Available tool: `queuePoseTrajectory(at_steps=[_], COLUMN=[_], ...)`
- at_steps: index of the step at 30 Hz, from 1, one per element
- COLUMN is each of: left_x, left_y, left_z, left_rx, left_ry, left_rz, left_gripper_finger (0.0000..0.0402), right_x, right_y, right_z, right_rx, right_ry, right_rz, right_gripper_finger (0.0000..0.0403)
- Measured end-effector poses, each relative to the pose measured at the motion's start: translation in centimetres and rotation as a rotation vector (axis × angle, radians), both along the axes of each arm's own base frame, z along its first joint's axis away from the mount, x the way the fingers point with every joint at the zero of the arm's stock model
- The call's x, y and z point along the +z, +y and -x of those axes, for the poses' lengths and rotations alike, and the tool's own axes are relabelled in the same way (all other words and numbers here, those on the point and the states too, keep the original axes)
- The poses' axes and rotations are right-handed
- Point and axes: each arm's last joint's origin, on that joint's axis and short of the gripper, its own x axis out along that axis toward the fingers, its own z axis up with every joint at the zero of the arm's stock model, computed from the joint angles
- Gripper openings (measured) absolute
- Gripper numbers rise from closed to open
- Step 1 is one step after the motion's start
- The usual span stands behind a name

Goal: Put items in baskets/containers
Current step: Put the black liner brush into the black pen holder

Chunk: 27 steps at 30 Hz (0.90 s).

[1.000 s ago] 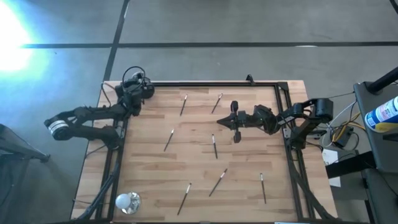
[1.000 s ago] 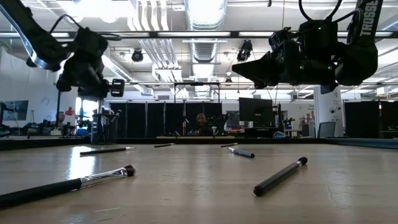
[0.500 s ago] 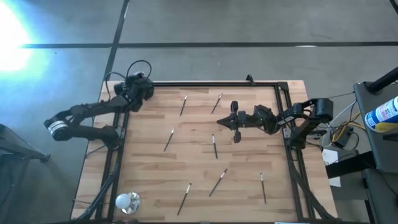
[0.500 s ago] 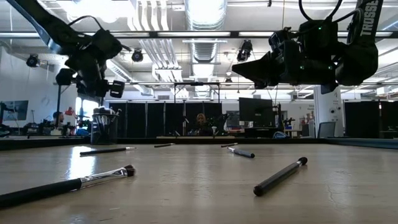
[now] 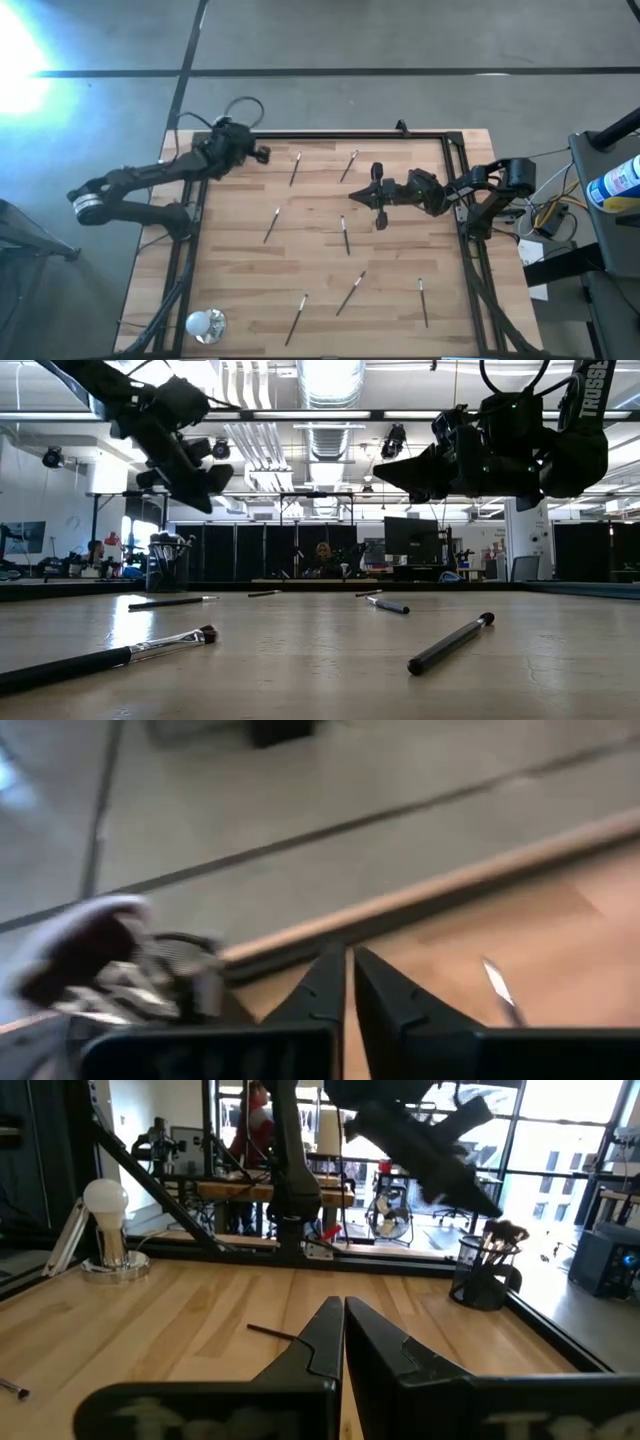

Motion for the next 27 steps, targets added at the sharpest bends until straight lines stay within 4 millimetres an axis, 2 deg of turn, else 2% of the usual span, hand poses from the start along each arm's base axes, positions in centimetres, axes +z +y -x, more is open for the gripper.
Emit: queuePoseTrajectory(at_steps=[8, 14, 20, 27], left_x=[-1.7, -3.9, -6.3, -7.3], left_y=[-6.0, -9.1, -10.9, -11.4], left_z=[-3.2, -3.7, -4.8, -7.2], left_rx=[-0.203, -0.177, -0.164, -0.166], left_ry=[-0.072, -0.067, -0.018, 0.04], left_rz=[0.151, 0.343, 0.508, 0.563], left_gripper_finger=[0.0004, 0.0014, 0.0063, 0.0116], right_x=[-0.1, -0.1, -0.2, -0.2], right_y=[0.0, 0.0, 0.0, 0.0], right_z=[0.0, 0.0, 0.0, 0.0], right_rx=[-0.008, -0.008, -0.008, -0.008], right_ry=[0.014, 0.014, 0.015, 0.016], right_rz=[0.003, 0.003, 0.003, 0.002], right_gripper_finger=[0.0008, 0.0008, 0.0008, 0.0008])
